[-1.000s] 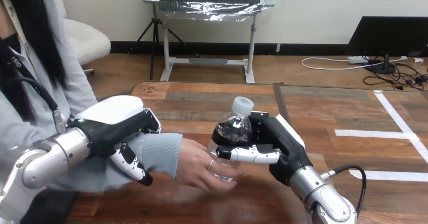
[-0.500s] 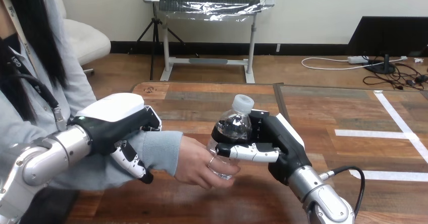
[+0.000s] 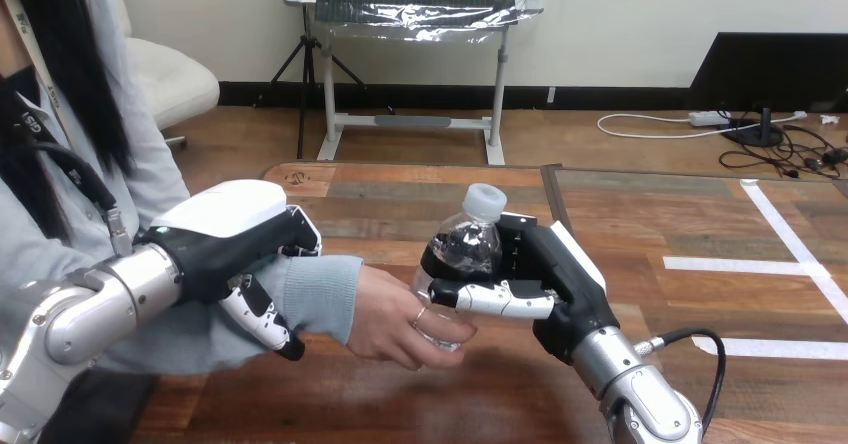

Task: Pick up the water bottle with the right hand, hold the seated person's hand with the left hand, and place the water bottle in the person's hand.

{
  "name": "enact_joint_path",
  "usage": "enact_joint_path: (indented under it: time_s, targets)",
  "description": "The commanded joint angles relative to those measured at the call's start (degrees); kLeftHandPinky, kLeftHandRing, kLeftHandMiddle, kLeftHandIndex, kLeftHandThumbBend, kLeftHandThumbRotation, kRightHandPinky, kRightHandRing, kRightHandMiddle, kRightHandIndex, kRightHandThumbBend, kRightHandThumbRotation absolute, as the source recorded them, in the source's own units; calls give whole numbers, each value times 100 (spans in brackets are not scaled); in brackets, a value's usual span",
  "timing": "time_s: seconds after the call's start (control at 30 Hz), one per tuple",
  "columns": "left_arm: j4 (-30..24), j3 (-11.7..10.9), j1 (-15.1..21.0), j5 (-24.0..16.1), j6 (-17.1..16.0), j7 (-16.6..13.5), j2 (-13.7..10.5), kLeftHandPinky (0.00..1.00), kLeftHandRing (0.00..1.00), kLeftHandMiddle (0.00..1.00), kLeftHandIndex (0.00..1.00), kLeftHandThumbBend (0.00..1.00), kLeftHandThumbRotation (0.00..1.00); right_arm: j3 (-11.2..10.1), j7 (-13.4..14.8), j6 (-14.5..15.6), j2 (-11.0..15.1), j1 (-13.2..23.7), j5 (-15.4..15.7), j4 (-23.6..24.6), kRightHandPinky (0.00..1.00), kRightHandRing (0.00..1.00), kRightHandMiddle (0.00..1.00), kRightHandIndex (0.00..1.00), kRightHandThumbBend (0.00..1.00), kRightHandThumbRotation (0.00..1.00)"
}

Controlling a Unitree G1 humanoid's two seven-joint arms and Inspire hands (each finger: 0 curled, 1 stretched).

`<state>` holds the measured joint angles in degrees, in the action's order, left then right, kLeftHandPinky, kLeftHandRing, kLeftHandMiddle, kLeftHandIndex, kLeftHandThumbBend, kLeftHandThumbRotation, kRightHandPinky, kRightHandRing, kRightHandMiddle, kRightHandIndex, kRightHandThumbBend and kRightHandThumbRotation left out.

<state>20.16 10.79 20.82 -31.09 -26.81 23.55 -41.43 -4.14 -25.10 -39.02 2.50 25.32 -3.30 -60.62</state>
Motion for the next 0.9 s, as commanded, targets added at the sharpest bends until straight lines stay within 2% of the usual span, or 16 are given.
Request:
enact_joint_path:
  time_s: [0.0,0.4,0.7,0.8,0.87]
  targets:
    - [-589,-237,1029,262,-177,-236,123,22,27,33,32,85,0,151,28,-349,-219,826,88,155,29,34,41,46,82,0]
    - [-527,-263,953,235,-267,-315,65,24,30,36,36,84,0,131,127,-274,-189,830,86,156,32,38,46,47,85,0]
    - [-633,-321,808,167,-175,-412,32,34,39,44,45,88,3,190,298,-355,-78,831,271,132,45,51,56,58,90,2]
    - [-668,-336,754,176,-140,-440,22,38,42,47,49,89,6,231,416,-379,-18,838,411,118,50,55,59,62,89,6]
    - [-706,-346,721,187,-90,-434,19,42,46,51,53,91,9,255,498,-375,13,842,493,113,56,59,62,66,89,13]
